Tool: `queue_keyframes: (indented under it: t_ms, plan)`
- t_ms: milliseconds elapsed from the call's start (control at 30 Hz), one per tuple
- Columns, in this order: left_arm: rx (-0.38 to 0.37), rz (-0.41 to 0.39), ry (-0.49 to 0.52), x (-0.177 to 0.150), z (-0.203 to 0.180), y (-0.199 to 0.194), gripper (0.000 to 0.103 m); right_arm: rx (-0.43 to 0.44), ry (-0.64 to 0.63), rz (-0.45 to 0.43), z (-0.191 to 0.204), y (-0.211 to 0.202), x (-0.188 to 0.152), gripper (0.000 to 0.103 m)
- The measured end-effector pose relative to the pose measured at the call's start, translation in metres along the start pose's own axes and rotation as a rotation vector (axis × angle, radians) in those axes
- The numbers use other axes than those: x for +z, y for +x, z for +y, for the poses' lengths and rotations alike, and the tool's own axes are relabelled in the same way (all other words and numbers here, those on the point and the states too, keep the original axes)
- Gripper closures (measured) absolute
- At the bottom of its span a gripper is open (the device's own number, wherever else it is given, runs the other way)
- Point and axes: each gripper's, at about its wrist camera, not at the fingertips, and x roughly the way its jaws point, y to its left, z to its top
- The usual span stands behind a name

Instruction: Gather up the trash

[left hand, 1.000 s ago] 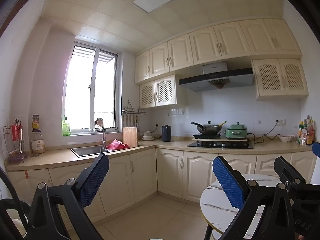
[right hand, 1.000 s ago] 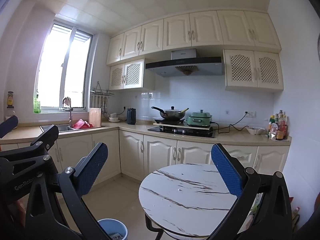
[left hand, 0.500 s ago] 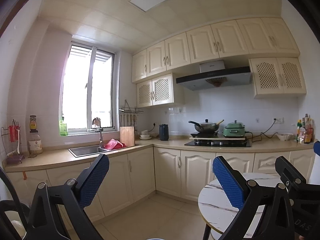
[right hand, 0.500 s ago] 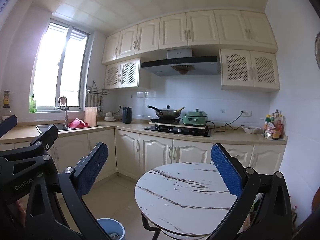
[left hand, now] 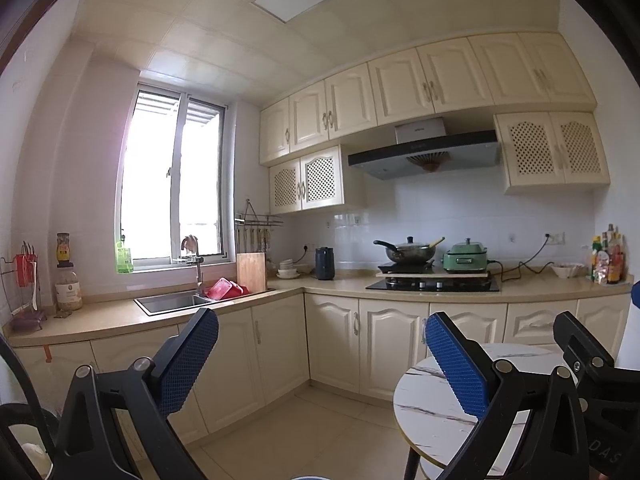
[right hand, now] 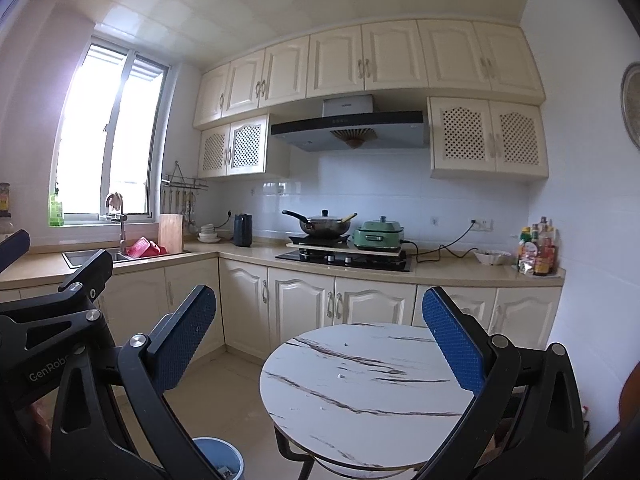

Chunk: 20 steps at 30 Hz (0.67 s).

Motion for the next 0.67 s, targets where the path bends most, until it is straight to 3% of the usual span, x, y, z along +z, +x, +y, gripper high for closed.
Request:
queue_keyframes:
  t_ms: [667]
  plan:
    - [-0.013,0.005,0.010,0.005,0.013,0.010,0.001,-0.005,0.002,0.012,-0.001,0.001,-0.001,0.000]
